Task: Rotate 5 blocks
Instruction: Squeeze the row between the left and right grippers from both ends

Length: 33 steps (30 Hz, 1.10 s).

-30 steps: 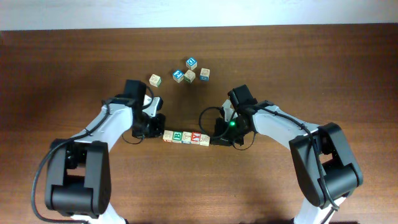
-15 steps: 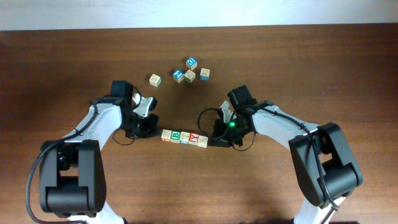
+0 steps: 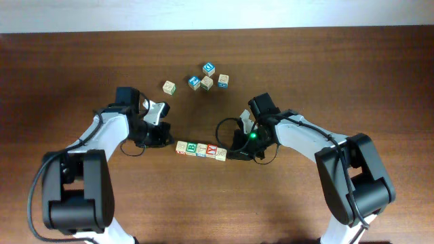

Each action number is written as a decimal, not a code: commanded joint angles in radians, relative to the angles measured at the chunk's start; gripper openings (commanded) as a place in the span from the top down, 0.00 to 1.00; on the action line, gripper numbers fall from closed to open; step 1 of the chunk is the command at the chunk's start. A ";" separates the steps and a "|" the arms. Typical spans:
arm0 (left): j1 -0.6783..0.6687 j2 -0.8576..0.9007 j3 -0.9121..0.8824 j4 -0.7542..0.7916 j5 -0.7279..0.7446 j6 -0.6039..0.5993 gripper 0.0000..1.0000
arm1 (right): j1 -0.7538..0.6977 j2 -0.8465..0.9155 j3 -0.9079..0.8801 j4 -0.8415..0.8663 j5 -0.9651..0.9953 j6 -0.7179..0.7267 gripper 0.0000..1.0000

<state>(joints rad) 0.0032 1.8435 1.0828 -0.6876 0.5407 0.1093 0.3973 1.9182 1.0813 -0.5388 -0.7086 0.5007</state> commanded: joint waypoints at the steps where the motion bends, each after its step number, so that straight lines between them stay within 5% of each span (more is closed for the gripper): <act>1: 0.003 0.042 -0.003 0.001 0.052 0.020 1.00 | 0.000 0.005 0.017 0.000 -0.013 -0.007 0.96; 9: 0.003 0.042 -0.002 -0.018 0.153 0.020 1.00 | 0.000 0.005 0.017 0.000 -0.013 -0.006 0.96; 19: 0.003 0.042 -0.002 -0.077 0.151 0.020 1.00 | 0.000 0.005 0.017 -0.027 0.091 0.122 0.96; 33: 0.003 0.042 -0.002 -0.090 0.094 0.019 1.00 | 0.014 0.005 0.017 0.005 0.048 0.072 0.96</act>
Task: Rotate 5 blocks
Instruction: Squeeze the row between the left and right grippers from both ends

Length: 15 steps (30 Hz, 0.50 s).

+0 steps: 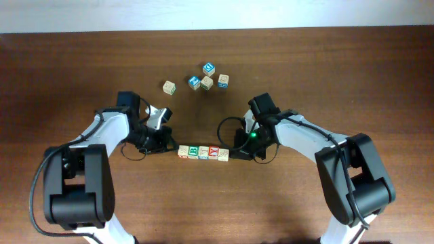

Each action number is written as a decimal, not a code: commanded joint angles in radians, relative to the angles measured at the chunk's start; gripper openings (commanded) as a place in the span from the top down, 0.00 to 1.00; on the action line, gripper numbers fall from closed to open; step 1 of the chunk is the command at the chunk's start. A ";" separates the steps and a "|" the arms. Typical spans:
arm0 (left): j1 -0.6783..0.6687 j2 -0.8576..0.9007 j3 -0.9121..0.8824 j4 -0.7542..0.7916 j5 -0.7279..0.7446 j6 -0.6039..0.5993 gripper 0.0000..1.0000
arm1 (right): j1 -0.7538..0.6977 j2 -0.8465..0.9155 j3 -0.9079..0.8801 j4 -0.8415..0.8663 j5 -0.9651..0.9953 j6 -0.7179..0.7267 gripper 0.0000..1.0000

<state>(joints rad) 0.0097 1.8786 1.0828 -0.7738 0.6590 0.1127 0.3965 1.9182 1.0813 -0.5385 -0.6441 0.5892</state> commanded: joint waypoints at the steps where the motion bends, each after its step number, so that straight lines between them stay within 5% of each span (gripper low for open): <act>1: -0.003 0.007 -0.002 -0.004 -0.100 -0.006 1.00 | 0.014 0.005 0.017 0.005 -0.017 -0.016 0.96; 15: -0.016 0.007 -0.002 0.013 -0.035 -0.018 1.00 | 0.014 0.005 0.017 0.005 -0.017 -0.017 0.96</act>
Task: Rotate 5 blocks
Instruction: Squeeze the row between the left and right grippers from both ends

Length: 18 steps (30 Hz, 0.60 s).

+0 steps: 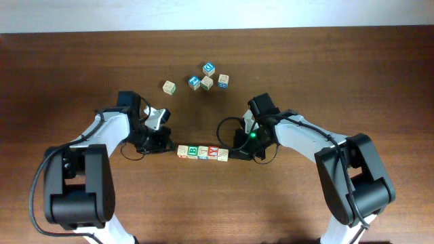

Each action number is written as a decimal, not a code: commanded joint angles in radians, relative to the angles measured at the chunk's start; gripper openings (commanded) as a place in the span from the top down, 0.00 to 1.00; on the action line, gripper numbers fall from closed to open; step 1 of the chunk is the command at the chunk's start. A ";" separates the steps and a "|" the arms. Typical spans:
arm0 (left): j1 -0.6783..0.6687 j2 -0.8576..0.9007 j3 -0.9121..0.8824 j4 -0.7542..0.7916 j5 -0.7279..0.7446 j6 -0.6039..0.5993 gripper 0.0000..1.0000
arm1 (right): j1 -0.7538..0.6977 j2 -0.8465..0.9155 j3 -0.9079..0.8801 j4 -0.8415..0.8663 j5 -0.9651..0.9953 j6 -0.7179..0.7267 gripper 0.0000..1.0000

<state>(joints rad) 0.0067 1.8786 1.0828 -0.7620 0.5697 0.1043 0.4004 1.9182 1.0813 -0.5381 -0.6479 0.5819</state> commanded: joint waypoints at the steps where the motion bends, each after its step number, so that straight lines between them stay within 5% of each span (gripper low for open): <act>1: -0.020 0.007 -0.002 0.002 0.056 -0.009 1.00 | 0.011 0.005 0.017 0.004 -0.013 -0.010 0.96; 18: -0.070 0.007 -0.002 0.002 0.055 -0.010 1.00 | 0.011 0.002 0.018 0.042 -0.154 -0.024 0.96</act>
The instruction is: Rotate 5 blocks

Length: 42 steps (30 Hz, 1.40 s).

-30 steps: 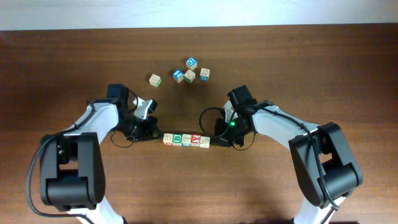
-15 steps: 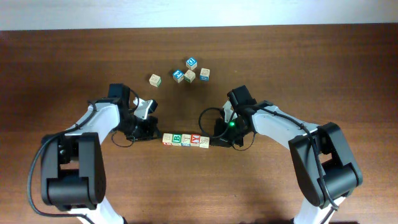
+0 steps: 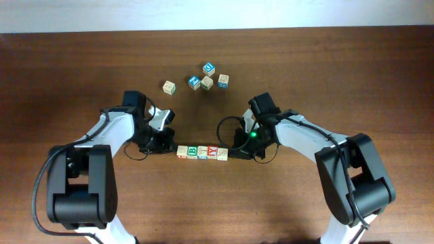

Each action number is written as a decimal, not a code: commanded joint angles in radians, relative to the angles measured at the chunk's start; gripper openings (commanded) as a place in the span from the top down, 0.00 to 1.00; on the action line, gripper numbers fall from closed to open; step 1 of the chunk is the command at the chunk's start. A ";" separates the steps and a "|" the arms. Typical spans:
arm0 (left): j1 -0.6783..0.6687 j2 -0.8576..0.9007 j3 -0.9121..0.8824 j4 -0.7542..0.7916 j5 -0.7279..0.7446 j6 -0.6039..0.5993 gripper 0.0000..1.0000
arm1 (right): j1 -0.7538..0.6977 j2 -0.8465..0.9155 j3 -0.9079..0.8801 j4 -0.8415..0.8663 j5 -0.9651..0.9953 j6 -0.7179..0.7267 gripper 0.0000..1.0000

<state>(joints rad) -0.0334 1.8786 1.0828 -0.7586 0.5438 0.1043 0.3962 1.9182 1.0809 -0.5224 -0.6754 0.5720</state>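
Several lettered wooden blocks form a short row (image 3: 202,152) at the table's middle, lying nearly level from left to right. My left gripper (image 3: 169,144) is low at the row's left end, right against the first block (image 3: 182,150). At the opposite end, my right gripper (image 3: 234,150) sits against the last block (image 3: 222,154). Both sets of fingers are dark and hidden under the wrists, so whether they are open or shut does not show.
Several loose blocks lie at the back: one alone (image 3: 169,87) and a cluster (image 3: 207,83) with a blue one (image 3: 209,68) on its far side. The table's far edge (image 3: 217,30) runs along the top.
My left wrist has shifted a little to the right and closer to the row's left end. The row and the right arm look unchanged.
At first the row slanted down to the right, with my left gripper a short way off its left end and my right gripper at the right end. Then the left gripper stood at the left end and the row lay nearly level, where it stays.
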 commanded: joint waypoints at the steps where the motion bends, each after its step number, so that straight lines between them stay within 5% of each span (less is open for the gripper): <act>1: -0.030 0.007 -0.002 -0.002 0.081 -0.010 1.00 | 0.015 -0.001 0.018 0.029 -0.129 -0.014 0.96; 42: -0.031 0.007 -0.002 -0.002 0.081 -0.014 1.00 | 0.243 -0.072 0.234 -0.064 0.011 -0.021 0.96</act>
<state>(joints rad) -0.0185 1.8832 1.0824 -0.7589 0.3927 0.0860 0.5667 1.8103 1.3186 -0.5983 -0.6144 0.5644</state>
